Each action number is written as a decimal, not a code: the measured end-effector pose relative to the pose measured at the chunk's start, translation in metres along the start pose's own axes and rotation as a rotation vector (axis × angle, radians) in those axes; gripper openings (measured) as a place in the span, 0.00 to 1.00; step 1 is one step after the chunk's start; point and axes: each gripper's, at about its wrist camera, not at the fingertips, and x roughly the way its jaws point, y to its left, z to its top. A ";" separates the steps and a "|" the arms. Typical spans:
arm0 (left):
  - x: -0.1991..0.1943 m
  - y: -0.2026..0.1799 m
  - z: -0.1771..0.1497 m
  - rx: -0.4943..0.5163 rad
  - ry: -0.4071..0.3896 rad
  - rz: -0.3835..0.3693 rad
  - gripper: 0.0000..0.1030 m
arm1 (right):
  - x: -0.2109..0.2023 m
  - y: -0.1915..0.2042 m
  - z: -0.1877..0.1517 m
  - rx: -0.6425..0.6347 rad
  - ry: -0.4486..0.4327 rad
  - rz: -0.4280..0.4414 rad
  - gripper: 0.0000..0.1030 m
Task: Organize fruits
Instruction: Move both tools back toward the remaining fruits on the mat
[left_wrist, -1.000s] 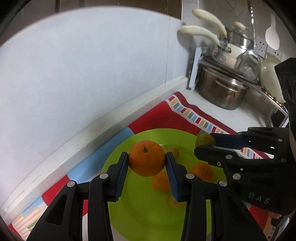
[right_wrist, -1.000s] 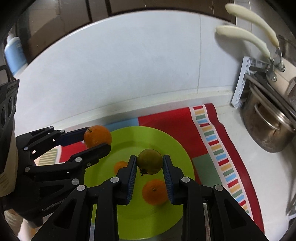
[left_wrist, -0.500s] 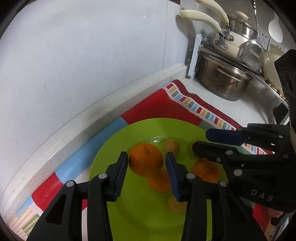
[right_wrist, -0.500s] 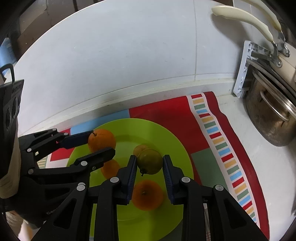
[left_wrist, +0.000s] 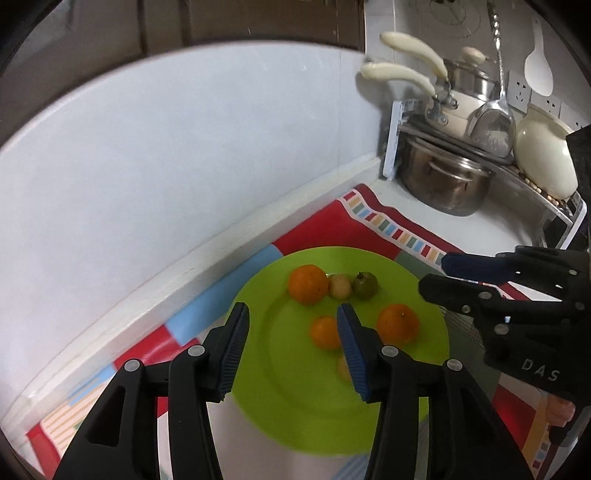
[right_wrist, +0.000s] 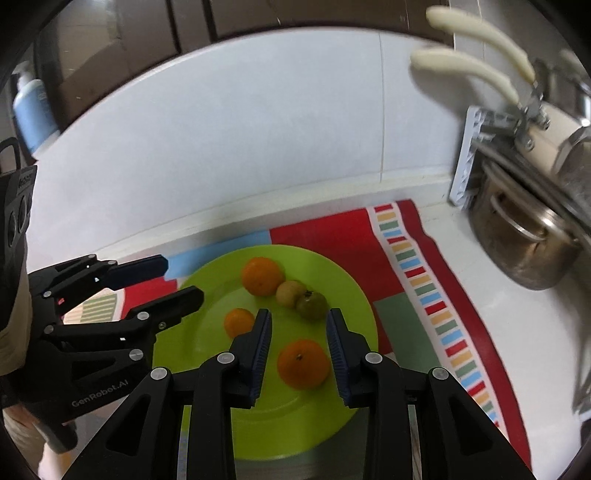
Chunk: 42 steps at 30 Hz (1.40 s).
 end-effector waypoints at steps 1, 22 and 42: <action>-0.007 0.000 -0.001 -0.001 -0.012 0.004 0.49 | -0.004 0.002 0.000 -0.003 -0.007 -0.001 0.31; -0.144 -0.015 -0.049 -0.090 -0.177 0.075 0.71 | -0.125 0.035 -0.042 0.016 -0.164 -0.043 0.49; -0.166 -0.028 -0.121 -0.130 -0.109 0.182 0.86 | -0.144 0.040 -0.106 0.050 -0.108 -0.143 0.62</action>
